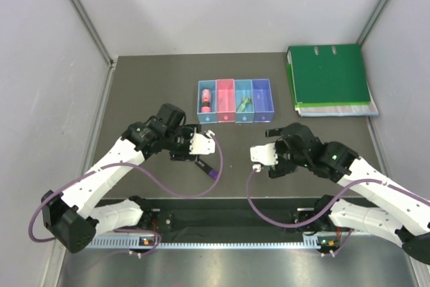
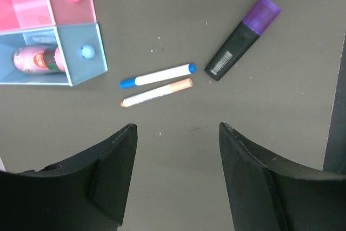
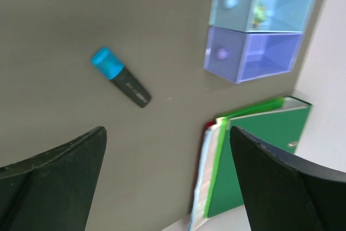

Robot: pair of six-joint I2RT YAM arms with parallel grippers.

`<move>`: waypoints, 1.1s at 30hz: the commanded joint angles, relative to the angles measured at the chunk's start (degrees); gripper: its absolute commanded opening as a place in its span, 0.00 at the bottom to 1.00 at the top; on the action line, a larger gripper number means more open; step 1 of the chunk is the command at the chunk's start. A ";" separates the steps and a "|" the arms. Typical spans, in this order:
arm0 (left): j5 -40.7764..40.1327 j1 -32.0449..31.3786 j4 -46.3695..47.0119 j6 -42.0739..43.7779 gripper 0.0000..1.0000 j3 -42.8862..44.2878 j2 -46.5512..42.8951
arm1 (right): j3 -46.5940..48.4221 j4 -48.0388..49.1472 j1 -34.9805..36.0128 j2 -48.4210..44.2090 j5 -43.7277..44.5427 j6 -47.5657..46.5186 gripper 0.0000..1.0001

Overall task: Sort the stationery into containers
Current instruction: Pick up the pen from the center of the board.

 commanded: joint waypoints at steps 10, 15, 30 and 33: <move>-8.25 -1.82 -1.04 -3.81 0.67 4.73 -6.17 | -6.96 11.42 -12.64 12.44 -14.18 -20.22 0.95; -10.88 -1.82 -2.98 -4.51 0.67 5.70 -7.84 | -3.96 11.61 -13.79 19.47 -16.30 -25.14 0.95; -6.24 -1.91 -4.03 0.75 0.67 6.33 -4.87 | -3.08 12.66 -16.33 30.02 -17.36 -31.13 0.92; -0.71 -2.00 -4.21 6.11 0.67 4.04 -2.85 | -2.38 12.66 -18.00 31.78 -17.71 -31.57 0.91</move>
